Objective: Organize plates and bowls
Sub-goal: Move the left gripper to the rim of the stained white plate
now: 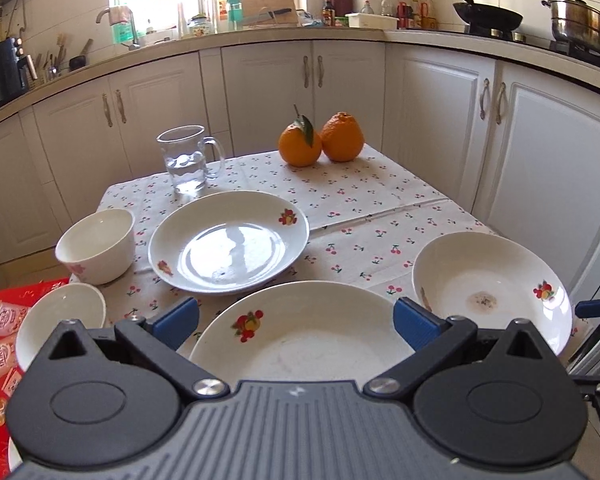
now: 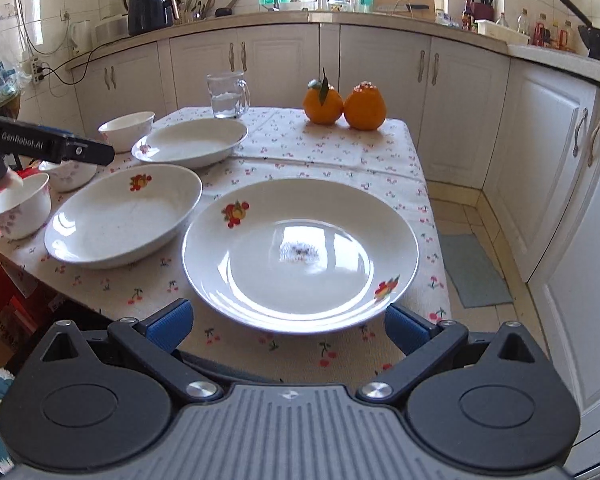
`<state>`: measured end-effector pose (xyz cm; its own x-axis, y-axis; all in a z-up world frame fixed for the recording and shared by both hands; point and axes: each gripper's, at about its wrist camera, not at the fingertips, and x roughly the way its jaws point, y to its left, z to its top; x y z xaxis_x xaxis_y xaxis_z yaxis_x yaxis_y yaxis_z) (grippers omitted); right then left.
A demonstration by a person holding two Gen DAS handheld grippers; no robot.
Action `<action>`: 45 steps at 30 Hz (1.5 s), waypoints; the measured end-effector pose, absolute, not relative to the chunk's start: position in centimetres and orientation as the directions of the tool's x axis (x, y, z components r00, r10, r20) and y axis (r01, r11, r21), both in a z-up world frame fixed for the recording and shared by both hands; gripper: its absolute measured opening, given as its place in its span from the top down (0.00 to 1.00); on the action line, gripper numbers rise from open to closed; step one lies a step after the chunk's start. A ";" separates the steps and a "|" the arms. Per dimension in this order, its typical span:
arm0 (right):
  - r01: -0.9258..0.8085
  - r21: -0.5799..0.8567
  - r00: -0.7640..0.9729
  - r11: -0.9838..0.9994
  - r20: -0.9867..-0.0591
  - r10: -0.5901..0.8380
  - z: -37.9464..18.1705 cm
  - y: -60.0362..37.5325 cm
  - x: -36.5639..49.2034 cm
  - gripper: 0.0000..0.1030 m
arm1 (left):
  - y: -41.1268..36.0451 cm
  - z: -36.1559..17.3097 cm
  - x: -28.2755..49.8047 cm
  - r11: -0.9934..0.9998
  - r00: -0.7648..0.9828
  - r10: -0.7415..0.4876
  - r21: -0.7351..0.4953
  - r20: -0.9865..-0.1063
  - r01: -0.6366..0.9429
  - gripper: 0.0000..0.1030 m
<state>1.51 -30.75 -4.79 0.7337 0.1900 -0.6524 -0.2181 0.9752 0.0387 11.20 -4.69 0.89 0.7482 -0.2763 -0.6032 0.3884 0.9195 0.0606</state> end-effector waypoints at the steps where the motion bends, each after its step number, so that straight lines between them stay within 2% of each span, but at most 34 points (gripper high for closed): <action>1: -0.222 0.039 0.726 0.974 -0.660 0.192 -5.2 -30.9 1.7 0.00 | -5.2 1.0 11.6 0.912 0.739 -0.287 0.062 -0.609 0.405 0.00; 13: -0.277 0.022 0.692 0.961 -0.689 0.215 -7.3 -32.1 3.8 0.00 | -12.0 -0.1 15.2 0.771 0.565 -0.422 0.048 -0.708 0.635 0.00; 27: -0.329 0.021 0.699 0.944 -0.667 0.258 -7.7 -32.9 4.7 0.00 | -17.7 -2.7 20.6 0.636 0.341 -0.472 -0.046 -0.813 0.770 0.01; 31: -0.351 0.019 0.711 0.936 -0.645 0.280 -7.9 -32.9 4.7 0.00 | -18.8 -3.7 21.7 0.602 0.250 -0.470 -0.100 -0.846 0.792 0.05; 41: -0.377 0.020 0.706 0.926 -0.641 0.302 -7.9 -32.9 5.1 0.00 | -19.9 -4.7 22.8 0.555 0.150 -0.455 -0.147 -0.878 0.819 0.30; 45: -0.378 0.022 0.702 0.926 -0.645 0.302 -7.8 -32.9 5.0 0.01 | -20.1 -4.7 23.0 0.553 0.138 -0.452 -0.156 -0.881 0.819 0.31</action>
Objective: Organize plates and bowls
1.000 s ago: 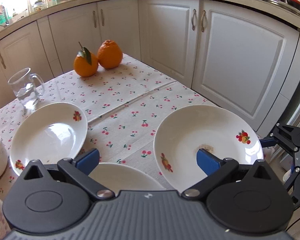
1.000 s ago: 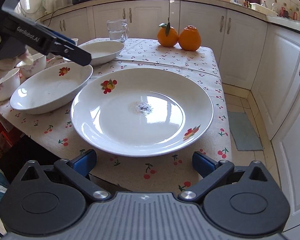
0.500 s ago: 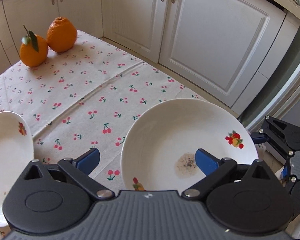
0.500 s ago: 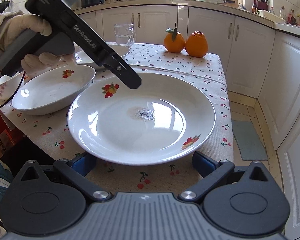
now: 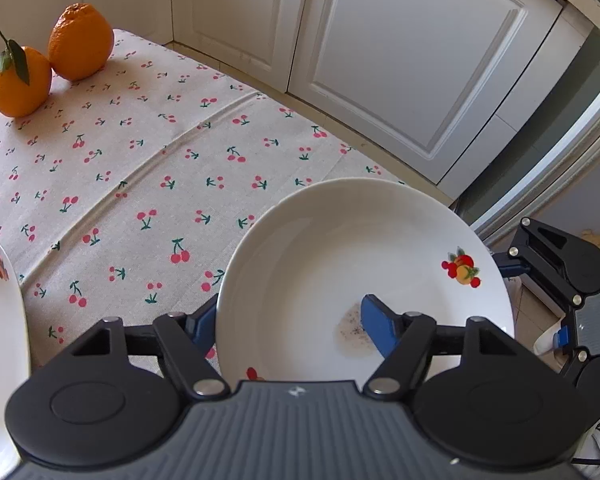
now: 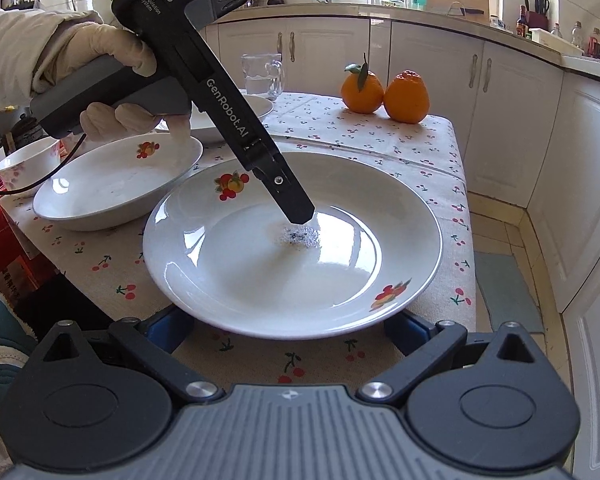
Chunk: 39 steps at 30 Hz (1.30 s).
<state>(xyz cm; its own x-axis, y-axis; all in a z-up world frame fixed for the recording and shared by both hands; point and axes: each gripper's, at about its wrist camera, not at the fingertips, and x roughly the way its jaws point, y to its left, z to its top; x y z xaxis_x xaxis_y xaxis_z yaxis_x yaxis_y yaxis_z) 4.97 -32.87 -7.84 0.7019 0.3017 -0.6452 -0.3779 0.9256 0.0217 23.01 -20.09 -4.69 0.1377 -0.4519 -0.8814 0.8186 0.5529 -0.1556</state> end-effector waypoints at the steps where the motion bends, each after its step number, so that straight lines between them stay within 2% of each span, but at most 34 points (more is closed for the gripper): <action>1: -0.378 0.023 0.701 0.926 -0.646 0.302 -7.8 -32.9 4.9 0.01 | -20.1 -4.7 23.0 0.554 0.136 -0.452 -0.157 -0.882 0.818 0.31; 22: -0.386 0.009 0.672 0.923 -0.682 0.287 -7.0 -34.3 9.1 0.01 | -21.7 -3.3 27.2 0.579 0.171 -0.501 -0.182 -0.849 0.795 0.31; 39: -0.374 0.010 0.677 0.927 -0.681 0.280 -7.6 -35.8 13.8 0.01 | -23.0 -4.5 32.1 0.609 0.201 -0.502 -0.179 -0.841 0.773 0.31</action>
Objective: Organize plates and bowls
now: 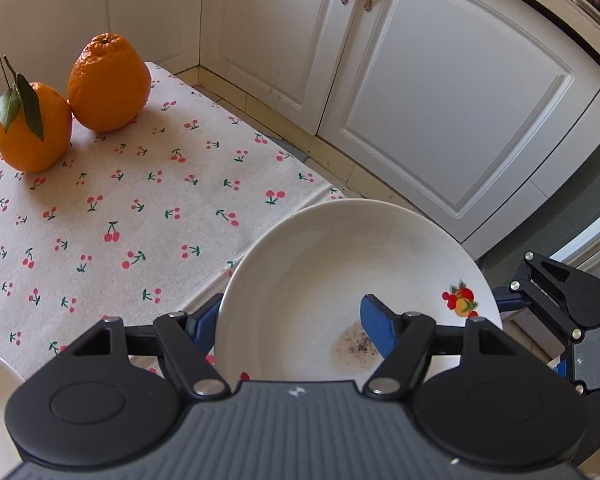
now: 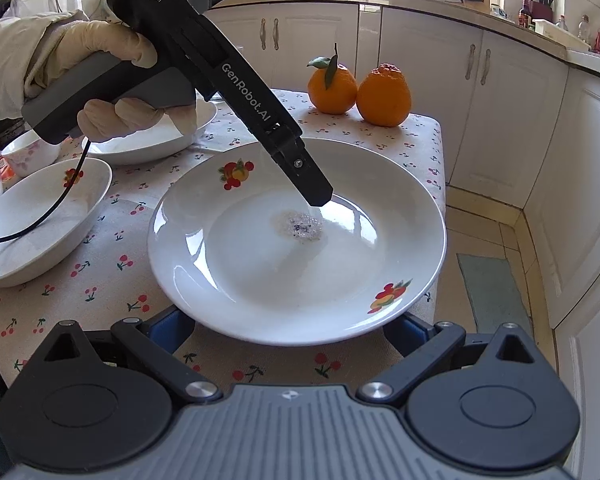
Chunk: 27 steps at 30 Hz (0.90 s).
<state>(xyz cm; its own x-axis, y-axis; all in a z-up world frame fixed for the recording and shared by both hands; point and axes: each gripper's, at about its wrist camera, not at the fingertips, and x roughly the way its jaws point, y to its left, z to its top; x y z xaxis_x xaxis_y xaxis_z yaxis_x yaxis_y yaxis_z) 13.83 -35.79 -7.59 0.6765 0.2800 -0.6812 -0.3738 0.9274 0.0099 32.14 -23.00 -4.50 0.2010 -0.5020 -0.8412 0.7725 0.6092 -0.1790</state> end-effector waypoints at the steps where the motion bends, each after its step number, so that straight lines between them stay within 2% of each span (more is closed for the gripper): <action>1: -0.373 0.011 0.676 0.928 -0.682 0.280 -7.6 -35.8 13.9 0.01 | -23.0 -4.6 32.3 0.610 0.202 -0.502 -0.179 -0.841 0.771 0.31; 19: -0.340 0.038 0.684 0.940 -0.675 0.275 -7.6 -36.2 15.4 0.01 | -23.5 -5.3 33.6 0.618 0.218 -0.505 -0.174 -0.835 0.766 0.31; 27: -0.319 0.041 0.697 0.947 -0.668 0.263 -6.7 -36.2 14.2 0.00 | -22.2 -3.4 32.9 0.646 0.283 -0.498 -0.133 -0.820 0.752 0.27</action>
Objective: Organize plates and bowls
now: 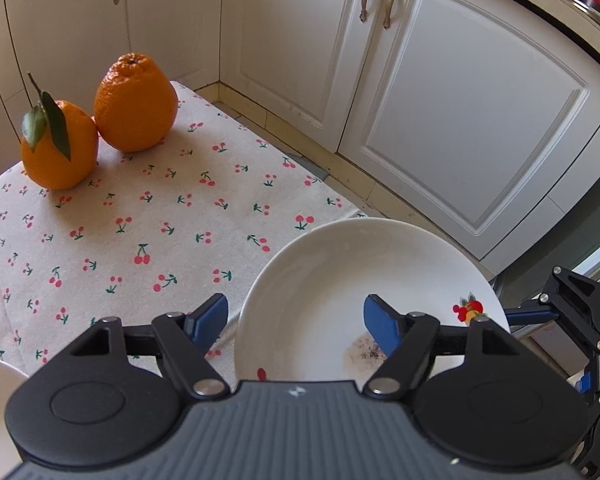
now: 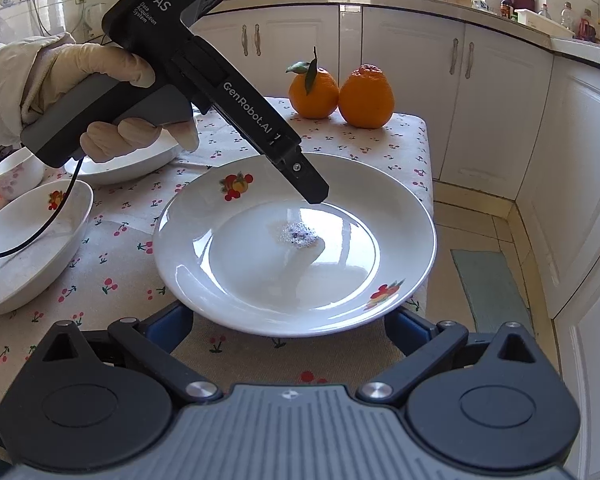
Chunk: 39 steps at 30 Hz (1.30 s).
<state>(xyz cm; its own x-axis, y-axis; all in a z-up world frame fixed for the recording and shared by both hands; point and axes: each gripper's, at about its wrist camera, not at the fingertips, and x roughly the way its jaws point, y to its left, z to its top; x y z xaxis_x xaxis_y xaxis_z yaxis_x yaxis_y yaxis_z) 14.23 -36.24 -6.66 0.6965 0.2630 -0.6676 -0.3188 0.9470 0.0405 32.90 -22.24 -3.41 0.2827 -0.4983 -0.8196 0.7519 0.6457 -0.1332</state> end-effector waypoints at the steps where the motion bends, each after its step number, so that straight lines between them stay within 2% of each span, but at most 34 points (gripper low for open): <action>1: -0.316 0.041 0.699 0.948 -0.665 0.262 -6.4 -36.2 13.9 0.00 | -21.9 -3.0 32.7 0.650 0.294 -0.498 -0.127 -0.816 0.749 0.26; 14: -0.283 0.017 0.764 0.959 -0.601 0.236 -2.8 -33.7 7.6 0.00 | -15.7 3.1 24.8 0.699 0.510 -0.485 0.036 -0.711 0.714 0.21; 21: -0.200 0.040 0.783 0.979 -0.594 0.185 -2.5 -31.9 5.3 0.00 | -12.1 3.4 18.1 0.736 0.638 -0.442 0.152 -0.630 0.659 0.21; 26: -0.173 0.060 0.802 0.983 -0.571 0.176 -2.2 -30.8 3.8 0.00 | -10.4 2.5 13.5 0.752 0.685 -0.403 0.208 -0.607 0.626 0.20; 39: -0.196 0.060 0.794 0.979 -0.576 0.194 -2.3 -28.4 1.4 0.00 | -5.4 -0.1 5.7 0.823 0.716 -0.353 0.164 -0.603 0.544 0.18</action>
